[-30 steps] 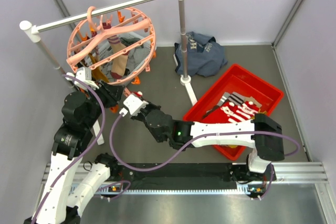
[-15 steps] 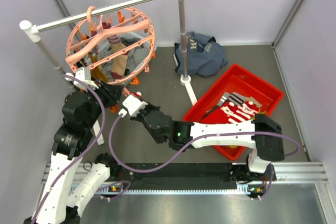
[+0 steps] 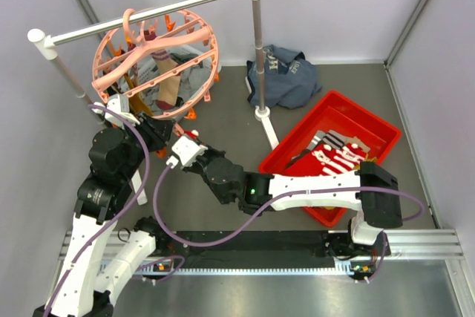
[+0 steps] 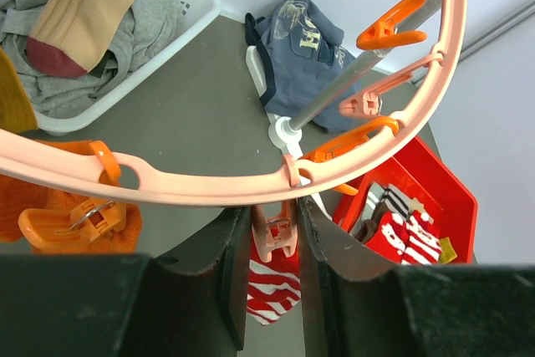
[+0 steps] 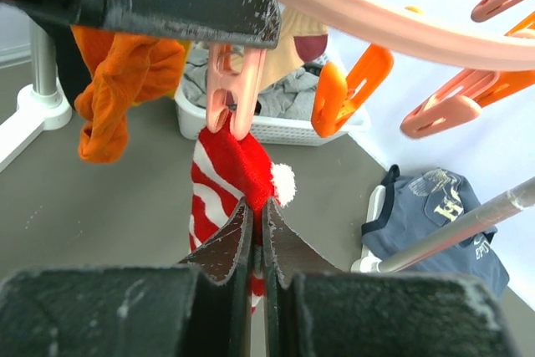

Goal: Clip the socks to the hanger
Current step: Clamp the sock onto the hanger.

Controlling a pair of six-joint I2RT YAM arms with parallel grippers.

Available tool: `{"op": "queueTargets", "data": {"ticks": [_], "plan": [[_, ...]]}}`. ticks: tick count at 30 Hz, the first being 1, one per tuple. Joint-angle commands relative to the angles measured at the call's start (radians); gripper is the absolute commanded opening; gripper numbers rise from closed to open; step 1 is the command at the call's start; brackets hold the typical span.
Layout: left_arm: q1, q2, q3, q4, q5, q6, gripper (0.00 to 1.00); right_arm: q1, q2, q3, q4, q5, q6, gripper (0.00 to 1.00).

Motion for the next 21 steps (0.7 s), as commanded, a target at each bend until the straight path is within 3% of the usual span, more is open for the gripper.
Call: {"op": "queueTargets", "data": {"ticks": [1,21], "plan": [[0.001,0.011,0.003,-0.006,-0.007,0.009,0.0,0.018,-0.018,0.071,0.068,-0.001,-0.018,0.0],[0.001,-0.005,0.025,-0.002,-0.009,-0.006,0.0,0.018,0.019,0.111,-0.002,-0.01,0.023,0.0]]}}
